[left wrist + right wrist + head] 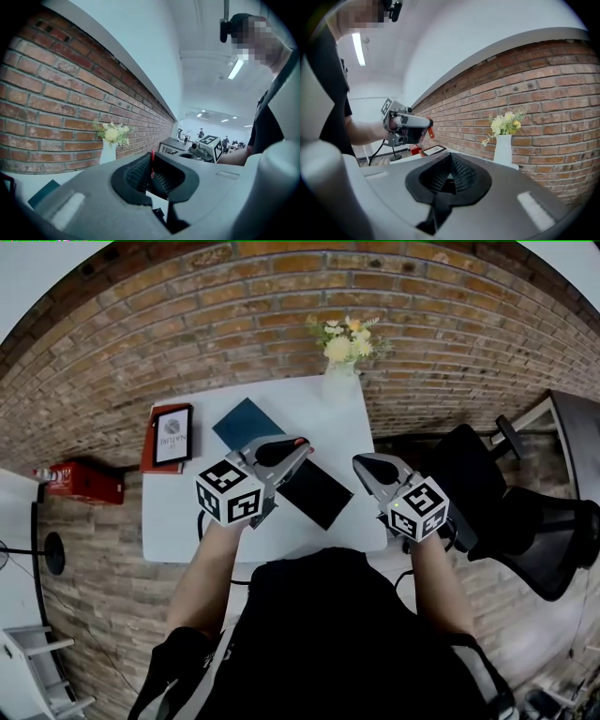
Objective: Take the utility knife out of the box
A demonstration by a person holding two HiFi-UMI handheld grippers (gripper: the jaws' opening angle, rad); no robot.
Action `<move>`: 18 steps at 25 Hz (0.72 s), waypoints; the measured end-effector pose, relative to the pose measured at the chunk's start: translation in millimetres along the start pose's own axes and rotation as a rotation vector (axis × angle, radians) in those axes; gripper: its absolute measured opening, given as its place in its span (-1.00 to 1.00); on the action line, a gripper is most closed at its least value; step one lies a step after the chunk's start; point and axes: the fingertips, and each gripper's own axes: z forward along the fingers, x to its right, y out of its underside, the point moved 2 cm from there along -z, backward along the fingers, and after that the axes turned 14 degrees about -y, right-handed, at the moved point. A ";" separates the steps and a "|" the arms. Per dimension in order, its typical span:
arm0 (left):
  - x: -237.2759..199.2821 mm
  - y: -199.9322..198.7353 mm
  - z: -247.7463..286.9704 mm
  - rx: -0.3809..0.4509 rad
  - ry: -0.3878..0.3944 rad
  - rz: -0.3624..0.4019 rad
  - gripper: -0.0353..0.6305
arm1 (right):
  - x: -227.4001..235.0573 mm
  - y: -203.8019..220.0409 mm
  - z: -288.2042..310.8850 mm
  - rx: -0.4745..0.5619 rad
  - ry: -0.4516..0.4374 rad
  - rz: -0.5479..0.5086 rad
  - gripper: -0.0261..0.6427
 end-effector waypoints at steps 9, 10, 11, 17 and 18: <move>-38.8 -34.6 -34.8 0.077 -0.123 -0.028 -0.83 | 2.4 -32.2 14.6 0.033 0.039 -0.017 -0.92; -42.1 -37.2 -37.4 0.082 -0.133 -0.031 -0.83 | 5.3 -35.4 14.5 0.034 0.055 -0.013 -0.92; -45.3 -39.7 -40.0 0.086 -0.144 -0.035 -0.83 | 8.5 -39.1 13.9 0.042 0.068 -0.006 -0.92; -62.3 -54.9 -53.2 0.113 -0.228 -0.023 -0.83 | 19.9 -61.9 5.5 0.104 0.117 0.018 -0.92; -64.8 -56.8 -55.1 0.115 -0.246 -0.012 -0.83 | 20.1 -66.4 3.4 0.112 0.126 0.015 -0.92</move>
